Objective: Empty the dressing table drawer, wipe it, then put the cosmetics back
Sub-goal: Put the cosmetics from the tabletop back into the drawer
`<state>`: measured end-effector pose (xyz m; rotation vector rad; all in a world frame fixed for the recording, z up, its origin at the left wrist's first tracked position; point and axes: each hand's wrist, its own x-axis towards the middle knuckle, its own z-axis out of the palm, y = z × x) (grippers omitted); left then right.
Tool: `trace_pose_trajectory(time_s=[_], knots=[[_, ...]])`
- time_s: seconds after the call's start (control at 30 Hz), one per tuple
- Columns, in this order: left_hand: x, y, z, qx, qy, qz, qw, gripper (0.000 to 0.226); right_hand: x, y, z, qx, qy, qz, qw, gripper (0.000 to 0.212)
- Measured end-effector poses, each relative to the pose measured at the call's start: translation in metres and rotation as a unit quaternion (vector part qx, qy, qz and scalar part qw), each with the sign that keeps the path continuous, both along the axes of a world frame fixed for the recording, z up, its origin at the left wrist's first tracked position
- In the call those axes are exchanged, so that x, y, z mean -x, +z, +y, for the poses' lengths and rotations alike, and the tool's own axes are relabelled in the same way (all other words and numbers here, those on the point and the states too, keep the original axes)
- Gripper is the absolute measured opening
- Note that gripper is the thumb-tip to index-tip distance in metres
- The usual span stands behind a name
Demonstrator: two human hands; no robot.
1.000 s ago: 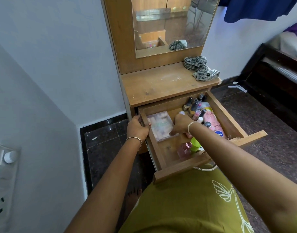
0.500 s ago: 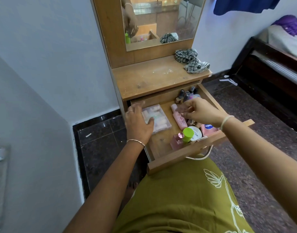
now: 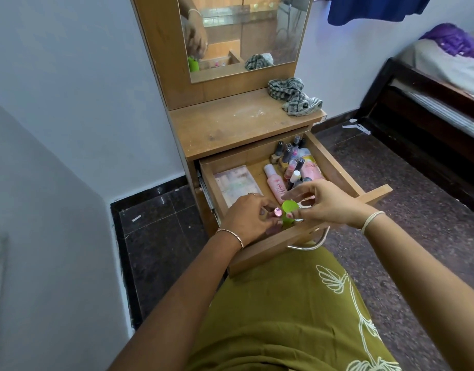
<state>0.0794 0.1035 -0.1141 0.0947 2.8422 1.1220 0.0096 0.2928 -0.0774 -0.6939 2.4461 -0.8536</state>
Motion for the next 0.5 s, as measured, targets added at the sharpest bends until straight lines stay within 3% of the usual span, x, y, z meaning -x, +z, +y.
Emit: trace_pose_trajectory(time_s=[0.2, 0.5], knots=[[-0.002, 0.001, -0.004, 0.031, 0.010, 0.021, 0.999, 0.026, -0.001, -0.014, -0.002, -0.067, -0.006, 0.076, 0.995, 0.046], [-0.002, 0.003, -0.025, 0.042, 0.038, 0.015, 0.998, 0.023, -0.003, -0.014, -0.009, -0.087, -0.008, 0.082, 0.993, 0.043]])
